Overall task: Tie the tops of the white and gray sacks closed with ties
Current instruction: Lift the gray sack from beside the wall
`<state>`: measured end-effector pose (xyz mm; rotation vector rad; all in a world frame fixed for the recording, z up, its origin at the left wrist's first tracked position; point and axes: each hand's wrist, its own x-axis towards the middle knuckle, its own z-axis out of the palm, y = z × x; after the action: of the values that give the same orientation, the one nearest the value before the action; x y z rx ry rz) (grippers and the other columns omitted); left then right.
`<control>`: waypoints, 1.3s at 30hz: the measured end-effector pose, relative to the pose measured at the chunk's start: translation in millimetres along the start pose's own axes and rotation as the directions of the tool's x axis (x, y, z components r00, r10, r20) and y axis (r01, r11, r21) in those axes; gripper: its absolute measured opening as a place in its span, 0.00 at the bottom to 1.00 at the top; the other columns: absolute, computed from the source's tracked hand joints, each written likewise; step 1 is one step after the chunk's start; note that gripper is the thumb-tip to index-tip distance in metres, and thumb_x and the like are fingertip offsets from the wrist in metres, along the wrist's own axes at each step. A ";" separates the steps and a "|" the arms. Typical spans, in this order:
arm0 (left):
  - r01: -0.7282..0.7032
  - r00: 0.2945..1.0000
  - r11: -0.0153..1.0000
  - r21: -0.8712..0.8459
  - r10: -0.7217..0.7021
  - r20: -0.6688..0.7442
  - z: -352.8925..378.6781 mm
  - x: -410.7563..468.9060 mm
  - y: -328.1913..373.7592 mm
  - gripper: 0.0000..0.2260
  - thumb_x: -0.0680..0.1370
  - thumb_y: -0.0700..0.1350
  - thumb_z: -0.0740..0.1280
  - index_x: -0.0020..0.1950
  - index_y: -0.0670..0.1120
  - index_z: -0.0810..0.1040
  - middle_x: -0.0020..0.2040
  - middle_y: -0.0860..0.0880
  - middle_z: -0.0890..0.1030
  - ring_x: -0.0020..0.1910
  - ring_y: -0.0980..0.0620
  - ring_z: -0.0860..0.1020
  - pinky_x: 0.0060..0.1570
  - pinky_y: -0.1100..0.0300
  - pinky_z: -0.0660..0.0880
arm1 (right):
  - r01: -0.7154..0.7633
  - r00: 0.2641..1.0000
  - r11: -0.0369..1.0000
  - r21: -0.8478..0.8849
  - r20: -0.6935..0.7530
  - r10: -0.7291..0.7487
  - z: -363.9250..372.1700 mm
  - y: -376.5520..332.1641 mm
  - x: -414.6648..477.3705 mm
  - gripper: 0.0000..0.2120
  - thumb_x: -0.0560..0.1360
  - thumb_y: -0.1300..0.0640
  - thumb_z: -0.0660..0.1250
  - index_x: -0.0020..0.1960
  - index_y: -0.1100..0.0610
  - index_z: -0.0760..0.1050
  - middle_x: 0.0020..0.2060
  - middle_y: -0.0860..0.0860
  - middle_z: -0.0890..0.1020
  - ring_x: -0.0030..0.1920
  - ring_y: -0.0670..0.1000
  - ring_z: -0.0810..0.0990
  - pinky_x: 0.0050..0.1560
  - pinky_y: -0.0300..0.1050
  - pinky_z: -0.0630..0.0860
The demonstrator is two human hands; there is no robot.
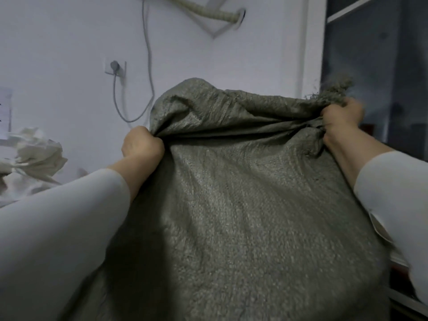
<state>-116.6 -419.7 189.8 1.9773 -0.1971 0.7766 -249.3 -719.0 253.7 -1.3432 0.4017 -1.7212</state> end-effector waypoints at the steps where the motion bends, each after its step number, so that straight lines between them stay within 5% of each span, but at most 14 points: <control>1: -0.011 1.000 1.000 -0.010 0.011 0.013 -6.4 -9.9 7.0 0.10 0.74 0.37 0.59 0.51 0.35 0.75 0.55 0.34 0.77 0.56 0.35 0.75 0.54 0.49 0.71 | 0.001 1.000 1.000 0.001 -0.016 -0.001 -17.6 -8.8 -2.0 0.15 0.68 0.68 0.59 0.51 0.61 0.77 0.40 0.52 0.76 0.43 0.50 0.74 0.40 0.38 0.72; 9: -0.081 0.984 0.996 -0.047 0.088 0.156 -47.7 -122.3 46.2 0.02 0.73 0.36 0.59 0.43 0.38 0.70 0.51 0.35 0.77 0.53 0.36 0.75 0.48 0.52 0.71 | 0.020 0.999 0.990 -0.141 -0.039 -0.026 -171.4 -56.5 -26.7 0.17 0.68 0.70 0.57 0.54 0.63 0.76 0.34 0.50 0.73 0.39 0.50 0.73 0.36 0.40 0.69; 13: -0.070 0.967 0.996 -0.049 0.080 0.241 -63.1 -192.9 60.0 0.04 0.73 0.35 0.59 0.38 0.38 0.69 0.40 0.41 0.73 0.45 0.39 0.73 0.44 0.52 0.69 | -0.002 0.998 0.979 -0.206 -0.056 -0.010 -256.3 -73.5 -41.9 0.14 0.69 0.70 0.58 0.50 0.62 0.77 0.33 0.50 0.73 0.42 0.51 0.72 0.34 0.41 0.68; 16: -0.081 0.942 0.996 -0.028 0.086 0.325 -76.3 -244.6 66.1 0.09 0.73 0.35 0.59 0.32 0.42 0.66 0.33 0.45 0.68 0.41 0.42 0.71 0.41 0.54 0.67 | -0.040 0.998 0.968 -0.248 -0.061 0.026 -316.5 -79.3 -50.3 0.11 0.68 0.70 0.59 0.41 0.58 0.76 0.35 0.51 0.74 0.43 0.51 0.72 0.39 0.40 0.69; 18: -0.085 0.916 0.996 -0.004 0.080 0.392 -85.3 -276.5 67.1 0.09 0.72 0.36 0.59 0.32 0.42 0.66 0.32 0.45 0.68 0.41 0.42 0.72 0.41 0.54 0.67 | -0.084 0.995 0.960 -0.269 -0.066 0.068 -348.9 -81.3 -56.1 0.12 0.68 0.70 0.59 0.45 0.57 0.76 0.38 0.52 0.76 0.44 0.52 0.74 0.43 0.40 0.70; 25: -0.207 0.782 0.977 0.042 0.139 0.607 -111.2 -368.5 86.7 0.02 0.74 0.38 0.59 0.42 0.40 0.70 0.44 0.42 0.72 0.44 0.44 0.71 0.42 0.57 0.67 | -0.267 0.952 0.921 -0.286 -0.228 0.205 -456.5 -86.7 -83.5 0.22 0.69 0.67 0.58 0.62 0.58 0.74 0.53 0.51 0.77 0.55 0.52 0.76 0.63 0.45 0.73; 30: -0.342 0.673 0.938 0.061 0.200 0.712 -113.2 -401.0 102.9 0.06 0.76 0.44 0.63 0.47 0.42 0.73 0.51 0.40 0.77 0.50 0.42 0.75 0.44 0.58 0.67 | -0.284 0.942 0.889 -0.359 -0.278 0.189 -505.3 -99.5 -94.9 0.21 0.71 0.69 0.58 0.62 0.60 0.74 0.51 0.52 0.76 0.51 0.52 0.75 0.56 0.37 0.69; 39: -0.546 0.475 0.831 0.106 0.203 0.856 -109.7 -444.5 110.8 0.20 0.77 0.50 0.64 0.65 0.40 0.72 0.64 0.40 0.75 0.62 0.42 0.73 0.57 0.57 0.69 | -0.264 0.962 0.824 -0.501 -0.201 0.186 -539.6 -108.1 -95.7 0.21 0.70 0.70 0.57 0.61 0.60 0.74 0.58 0.58 0.78 0.57 0.57 0.76 0.58 0.42 0.72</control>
<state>-561.9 -464.2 42.5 2.5894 -1.1885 0.0464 -779.4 -722.0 77.6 -1.4740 1.1390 -1.5665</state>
